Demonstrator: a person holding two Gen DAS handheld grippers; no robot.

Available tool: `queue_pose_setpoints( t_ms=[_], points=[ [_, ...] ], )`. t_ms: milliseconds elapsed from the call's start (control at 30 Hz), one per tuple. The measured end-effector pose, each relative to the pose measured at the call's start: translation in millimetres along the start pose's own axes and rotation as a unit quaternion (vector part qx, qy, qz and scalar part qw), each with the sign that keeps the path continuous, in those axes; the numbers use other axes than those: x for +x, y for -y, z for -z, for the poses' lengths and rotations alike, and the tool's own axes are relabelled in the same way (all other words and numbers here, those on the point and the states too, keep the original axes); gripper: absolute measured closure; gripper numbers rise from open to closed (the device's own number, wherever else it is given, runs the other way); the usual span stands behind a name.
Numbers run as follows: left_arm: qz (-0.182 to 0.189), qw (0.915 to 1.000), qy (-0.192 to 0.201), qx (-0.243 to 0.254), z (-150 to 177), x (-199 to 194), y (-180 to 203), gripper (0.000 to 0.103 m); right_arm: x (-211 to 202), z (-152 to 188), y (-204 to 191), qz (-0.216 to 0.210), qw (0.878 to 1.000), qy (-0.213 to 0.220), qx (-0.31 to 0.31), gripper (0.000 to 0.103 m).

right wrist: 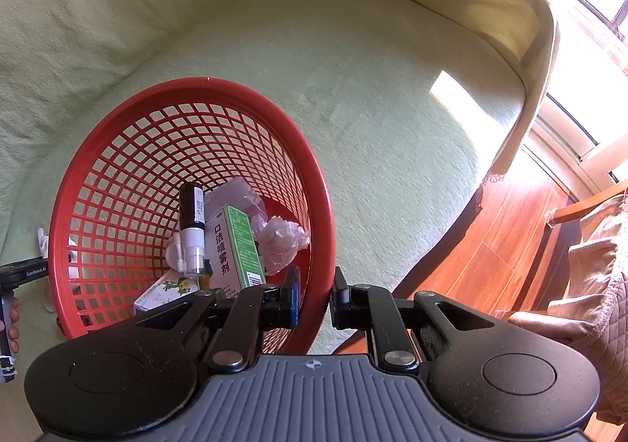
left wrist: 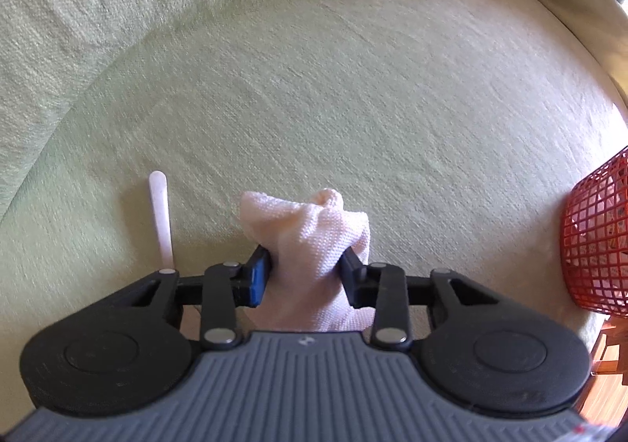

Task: Organize objects
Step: 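Close the left tool on the pink-white cloth, then carry the cloth over the red basket and open the left tool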

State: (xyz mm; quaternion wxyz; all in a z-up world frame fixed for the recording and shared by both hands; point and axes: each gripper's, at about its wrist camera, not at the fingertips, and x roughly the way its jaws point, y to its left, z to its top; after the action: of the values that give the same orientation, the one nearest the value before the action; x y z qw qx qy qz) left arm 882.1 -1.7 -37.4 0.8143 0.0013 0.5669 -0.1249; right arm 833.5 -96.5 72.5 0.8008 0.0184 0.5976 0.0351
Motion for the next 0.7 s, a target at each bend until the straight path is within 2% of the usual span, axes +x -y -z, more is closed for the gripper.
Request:
queue_pose_setpoints(
  t_ms=[400, 700],
  points=[
    [-0.004, 1.0, 0.004, -0.001, 20.5, -62.4, 18.5, 0.072, -0.3, 2.6, 0.8, -0.016, 1.0, 0.001, -0.012, 0.091],
    [-0.023, 0.9995, 0.009, -0.018, 25.4, -117.7, 38.3, 0.072, 0.3, 4.2, 3.4, -0.024, 1.0, 0.005, -0.017, 0.091]
  ],
)
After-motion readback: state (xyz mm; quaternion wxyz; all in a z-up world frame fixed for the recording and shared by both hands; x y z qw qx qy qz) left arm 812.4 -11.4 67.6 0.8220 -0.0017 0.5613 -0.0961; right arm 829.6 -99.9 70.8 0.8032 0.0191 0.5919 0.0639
